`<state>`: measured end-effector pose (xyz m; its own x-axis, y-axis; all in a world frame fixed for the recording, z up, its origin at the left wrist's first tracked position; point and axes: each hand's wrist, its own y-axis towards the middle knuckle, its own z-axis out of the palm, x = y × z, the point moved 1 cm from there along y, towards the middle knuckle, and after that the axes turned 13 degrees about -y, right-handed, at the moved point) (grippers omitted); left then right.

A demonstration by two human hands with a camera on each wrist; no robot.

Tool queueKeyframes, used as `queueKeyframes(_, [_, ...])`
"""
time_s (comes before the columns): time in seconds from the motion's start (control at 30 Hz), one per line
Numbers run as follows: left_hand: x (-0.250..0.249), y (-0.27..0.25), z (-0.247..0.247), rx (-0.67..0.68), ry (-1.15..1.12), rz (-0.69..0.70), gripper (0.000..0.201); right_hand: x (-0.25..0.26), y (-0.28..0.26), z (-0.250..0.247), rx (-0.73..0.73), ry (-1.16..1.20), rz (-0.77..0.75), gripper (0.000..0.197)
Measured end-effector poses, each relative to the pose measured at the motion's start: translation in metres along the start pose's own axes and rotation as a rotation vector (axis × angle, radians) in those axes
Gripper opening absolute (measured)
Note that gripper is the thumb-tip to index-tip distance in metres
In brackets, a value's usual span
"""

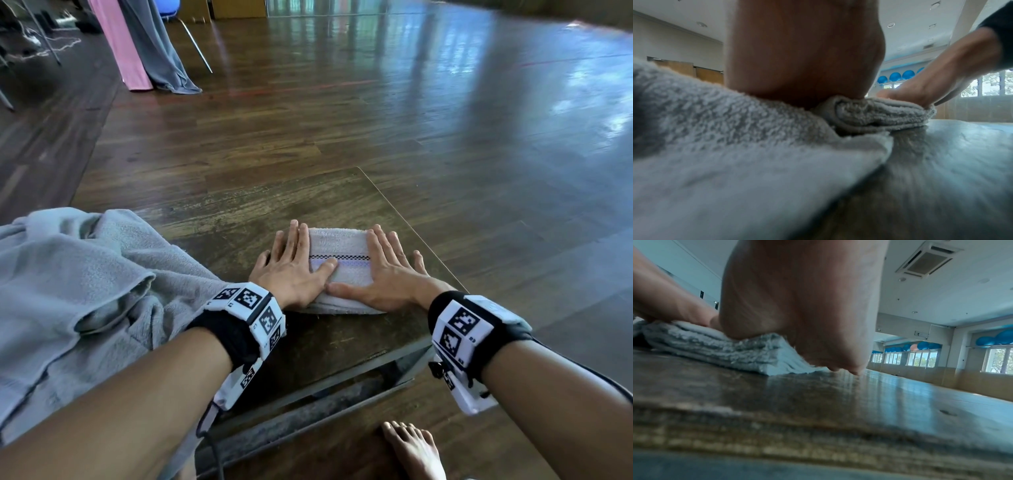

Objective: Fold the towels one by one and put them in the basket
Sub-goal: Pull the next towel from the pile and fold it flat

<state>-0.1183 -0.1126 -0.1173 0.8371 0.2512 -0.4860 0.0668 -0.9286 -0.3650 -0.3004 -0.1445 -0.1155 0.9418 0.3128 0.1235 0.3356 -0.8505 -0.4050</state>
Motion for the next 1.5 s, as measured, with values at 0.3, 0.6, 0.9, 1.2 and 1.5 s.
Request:
queueKeyframes(0.3, [-0.002, 0.001, 0.004, -0.126, -0.188, -0.133, 0.097, -0.002, 0.005, 0.0, 0.03, 0.032, 0.081, 0.17])
queueKeyframes(0.6, [-0.017, -0.024, -0.023, -0.336, -0.895, 0.046, 0.024, 0.005, -0.005, -0.016, 0.071, 0.073, 0.03, 0.155])
queueKeyframes(0.9, [-0.021, -0.101, -0.076, -0.423, -1.262, 0.19, 0.017, 0.039, -0.041, -0.053, -0.158, 0.818, -0.013, 0.1])
queueKeyframes(1.2, [0.051, -0.256, -0.172, -0.657, -1.275, 0.145, 0.011, 0.181, -0.093, -0.086, -0.3, 1.112, -0.434, 0.049])
queueKeyframes(1.5, [0.22, -0.439, -0.182, -1.142, -1.354, -0.064, 0.022, 0.431, -0.176, -0.079, 0.007, 0.762, -0.892, 0.055])
